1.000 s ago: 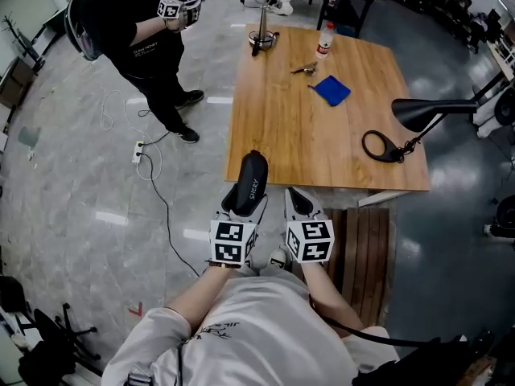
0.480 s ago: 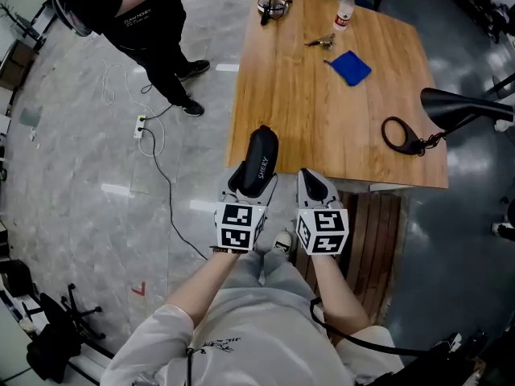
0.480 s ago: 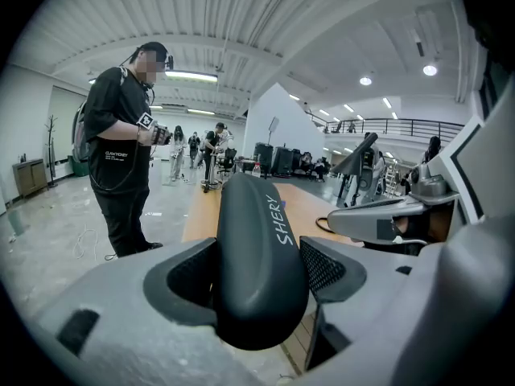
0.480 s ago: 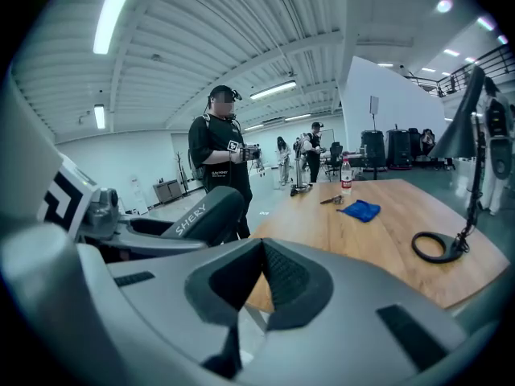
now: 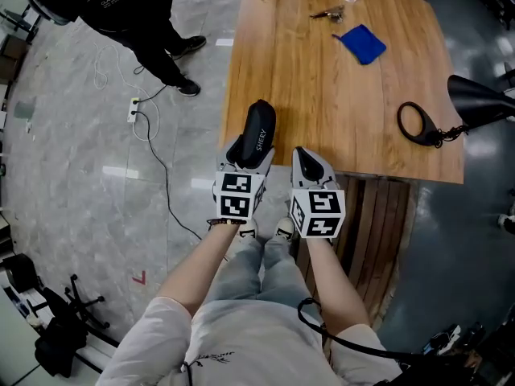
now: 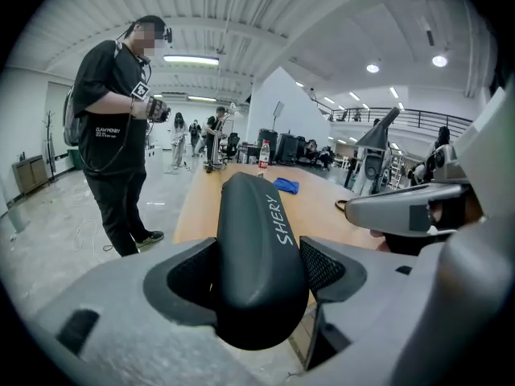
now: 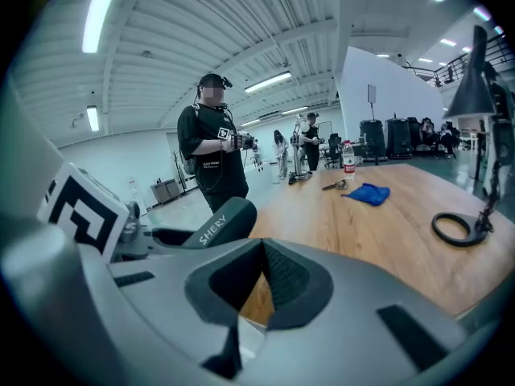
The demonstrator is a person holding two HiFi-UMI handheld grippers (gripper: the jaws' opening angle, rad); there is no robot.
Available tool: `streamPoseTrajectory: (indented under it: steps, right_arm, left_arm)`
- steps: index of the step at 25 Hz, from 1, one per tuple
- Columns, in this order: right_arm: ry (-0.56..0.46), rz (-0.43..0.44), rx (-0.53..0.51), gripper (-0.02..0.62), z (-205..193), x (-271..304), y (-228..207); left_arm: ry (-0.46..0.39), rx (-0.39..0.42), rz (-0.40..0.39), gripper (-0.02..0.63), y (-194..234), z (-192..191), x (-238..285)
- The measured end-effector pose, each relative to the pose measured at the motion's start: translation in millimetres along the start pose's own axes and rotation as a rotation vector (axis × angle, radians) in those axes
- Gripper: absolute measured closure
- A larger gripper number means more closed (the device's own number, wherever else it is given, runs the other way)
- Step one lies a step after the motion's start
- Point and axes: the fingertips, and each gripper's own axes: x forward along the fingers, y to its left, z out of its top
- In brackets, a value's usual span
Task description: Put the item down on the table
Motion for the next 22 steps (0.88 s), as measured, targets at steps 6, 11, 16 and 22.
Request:
streamPoseTrajectory:
  steps: [6, 11, 16, 22]
  right_arm:
    - [0.020, 0.015, 0.010, 0.591, -10, 19, -5]
    - [0.033, 0.017, 0.012, 0.591, -16, 21, -9]
    - [0.026, 0.017, 0.021, 0.591, -15, 21, -8]
    - [0.023, 0.023, 0.031, 0.591, -14, 23, -11]
  left_arm:
    - [0.064, -0.052, 0.017, 0.273, 15, -22, 44]
    - [0.103, -0.060, 0.010, 0.273, 17, -28, 66]
    - [0.153, -0.065, 0.020, 0.273, 22, -38, 79]
    - [0.202, -0.078, 0.003, 0.272, 21, -54, 91]
